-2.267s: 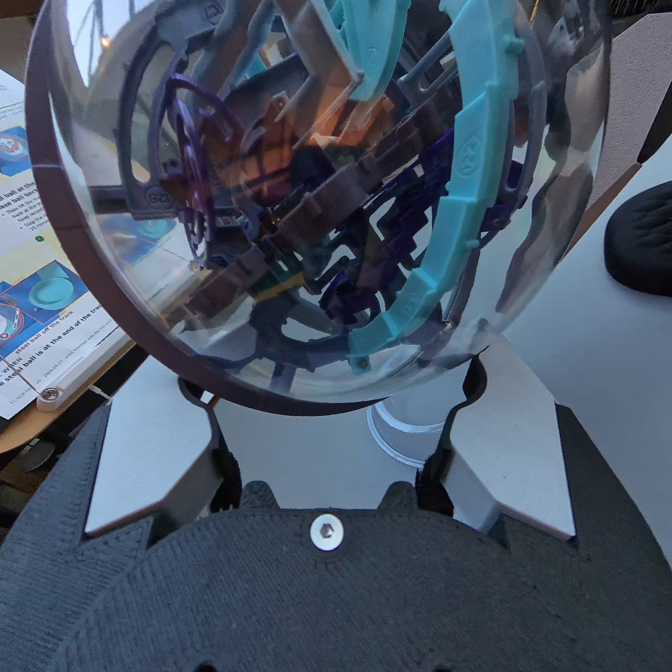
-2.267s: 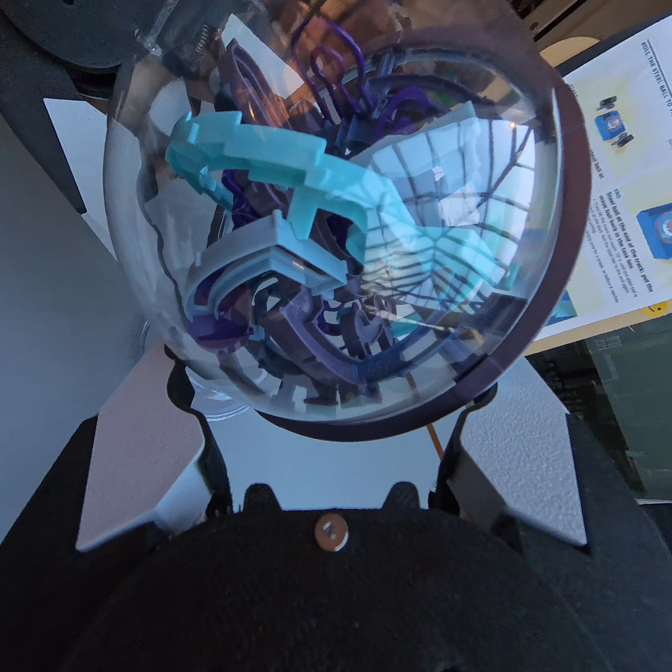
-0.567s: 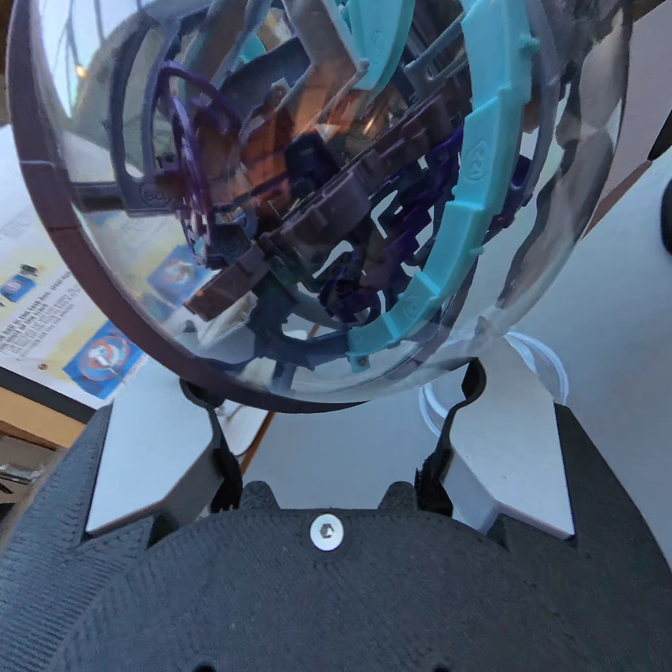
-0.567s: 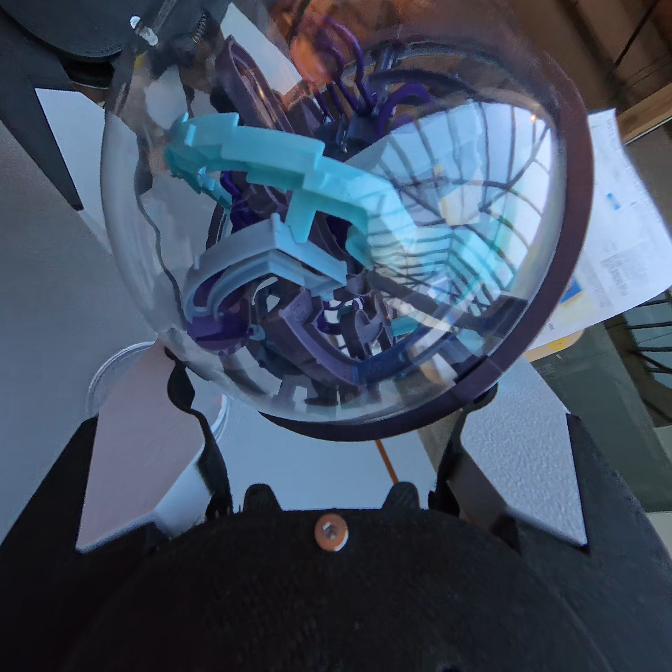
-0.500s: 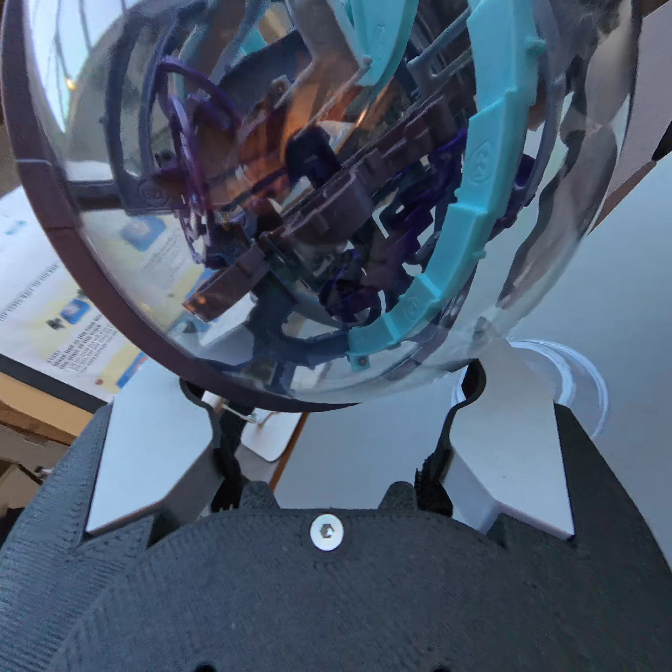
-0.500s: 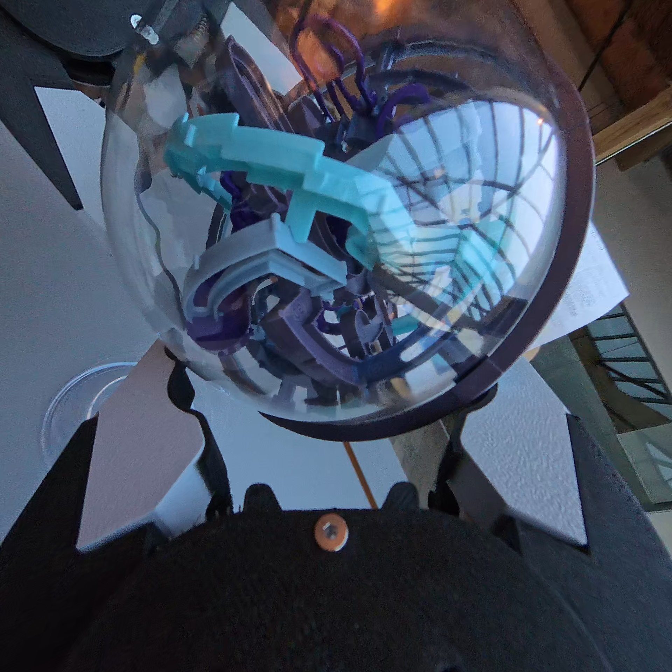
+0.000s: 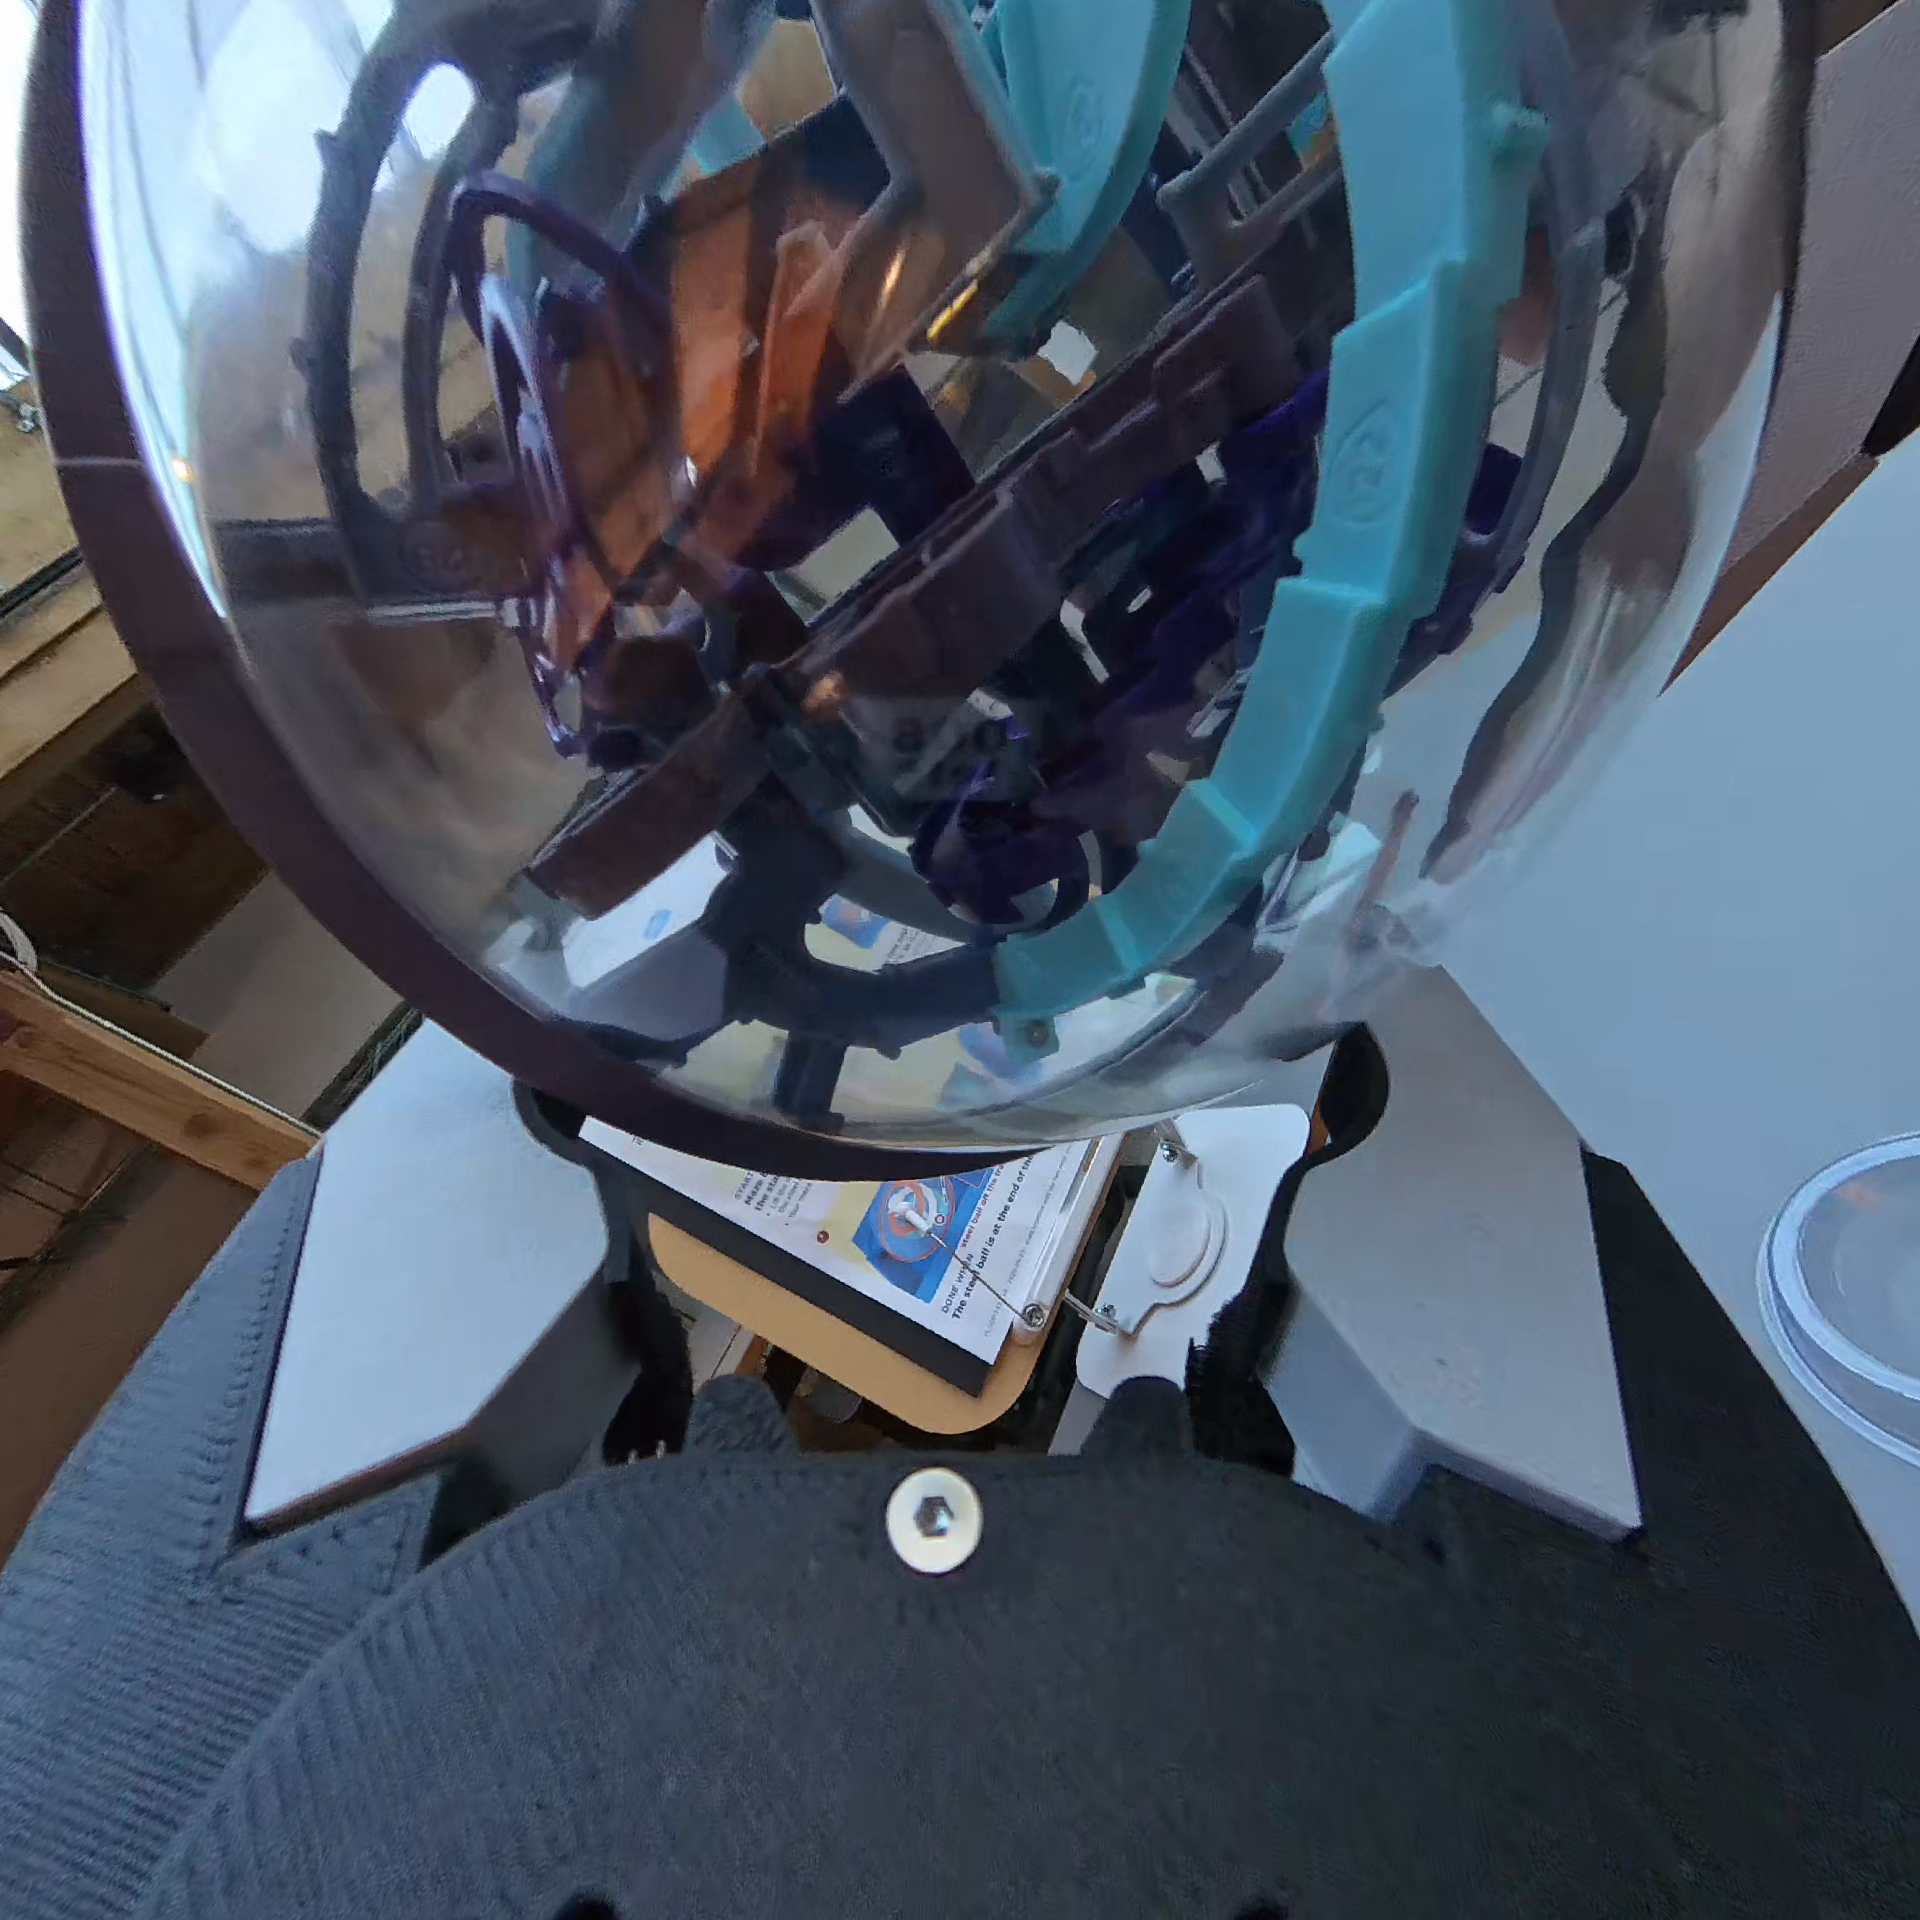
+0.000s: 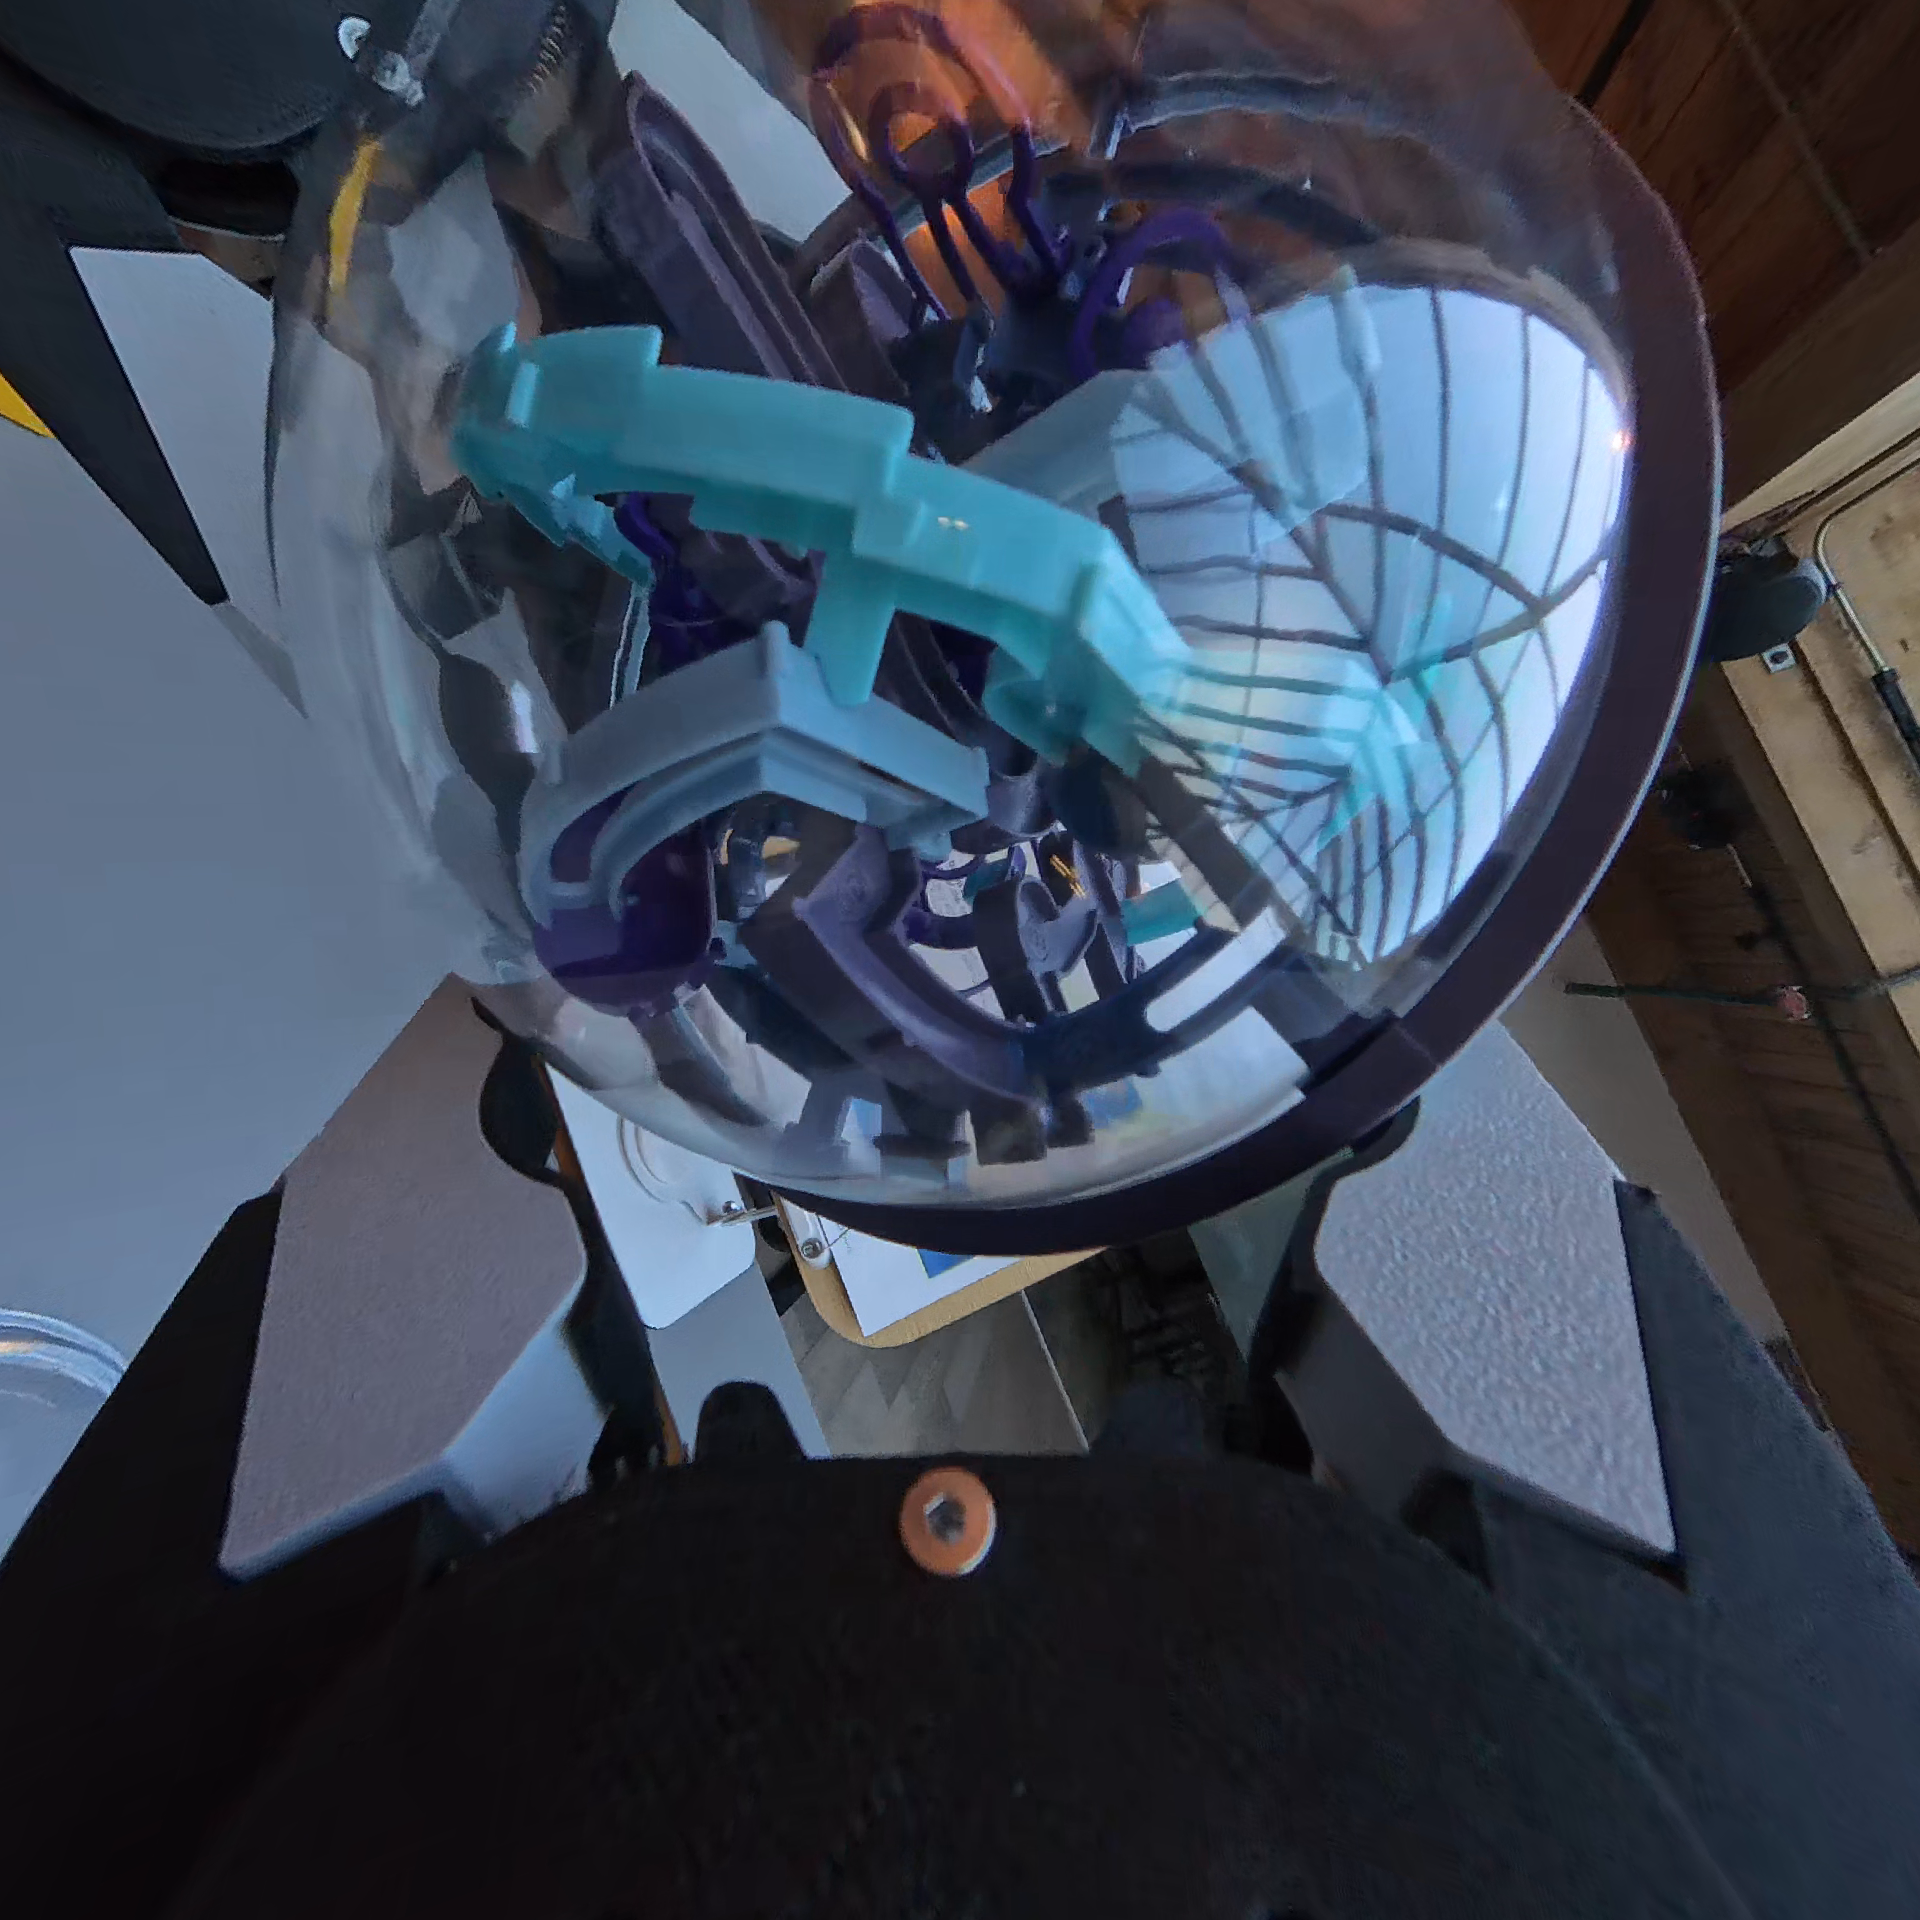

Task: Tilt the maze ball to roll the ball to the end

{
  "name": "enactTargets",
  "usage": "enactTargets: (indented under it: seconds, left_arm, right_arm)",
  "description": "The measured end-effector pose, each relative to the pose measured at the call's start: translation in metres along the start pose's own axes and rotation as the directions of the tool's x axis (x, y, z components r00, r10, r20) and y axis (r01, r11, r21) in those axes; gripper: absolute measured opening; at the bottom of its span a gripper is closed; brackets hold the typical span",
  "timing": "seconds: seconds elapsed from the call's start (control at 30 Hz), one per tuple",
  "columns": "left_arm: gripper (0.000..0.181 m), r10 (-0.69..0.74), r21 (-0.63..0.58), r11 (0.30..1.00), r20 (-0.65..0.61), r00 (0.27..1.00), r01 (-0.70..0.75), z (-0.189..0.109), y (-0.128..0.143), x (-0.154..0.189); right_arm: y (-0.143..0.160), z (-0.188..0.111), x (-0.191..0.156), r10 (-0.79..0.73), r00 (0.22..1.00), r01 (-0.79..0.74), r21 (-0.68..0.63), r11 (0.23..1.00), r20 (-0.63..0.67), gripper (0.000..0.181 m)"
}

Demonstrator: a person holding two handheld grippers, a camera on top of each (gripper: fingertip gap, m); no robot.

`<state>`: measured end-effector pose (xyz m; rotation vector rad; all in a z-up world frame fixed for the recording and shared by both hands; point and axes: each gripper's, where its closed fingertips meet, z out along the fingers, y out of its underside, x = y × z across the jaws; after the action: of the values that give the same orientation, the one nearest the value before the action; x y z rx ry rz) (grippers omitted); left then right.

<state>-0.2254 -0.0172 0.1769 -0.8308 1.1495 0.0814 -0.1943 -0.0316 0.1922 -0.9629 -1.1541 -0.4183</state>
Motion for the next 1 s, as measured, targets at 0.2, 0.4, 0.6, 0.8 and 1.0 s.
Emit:
enactTargets:
  seconds: [0.2, 0.4, 0.6, 0.8, 1.0]
  left_arm:
    - [0.143, 0.023, 0.044, 0.999, 0.013, 1.0, -0.023, -0.018, -0.011, -0.002]
    - [0.143, 0.03, 0.104, 0.994, 0.027, 0.999, -0.032, -0.022, -0.024, 0.001]
    - [0.143, -0.011, 0.128, 0.992, -0.019, 1.0, 0.013, -0.02, -0.026, 0.011]
    - [0.144, -0.092, 0.181, 0.978, -0.065, 0.994, 0.102, -0.007, -0.025, 0.025]
    - [0.143, -0.153, 0.17, 0.97, -0.125, 0.98, 0.173, 0.005, -0.016, 0.039]
  right_arm:
    - [-0.021, -0.01, -0.004, -0.036, 0.999, 0.036, 0.004, 0.999, -0.037, 0.155]
    - [-0.029, -0.024, -0.002, -0.098, 0.991, 0.094, -0.045, 0.995, -0.088, 0.156]
    - [-0.025, -0.031, -0.005, -0.082, 0.994, 0.074, -0.104, 0.992, -0.069, 0.156]
    - [-0.013, -0.038, -0.006, -0.113, 0.993, 0.101, -0.214, 0.972, -0.046, 0.156]
    - [0.005, -0.036, -0.011, -0.067, 0.998, 0.064, -0.262, 0.963, -0.001, 0.156]
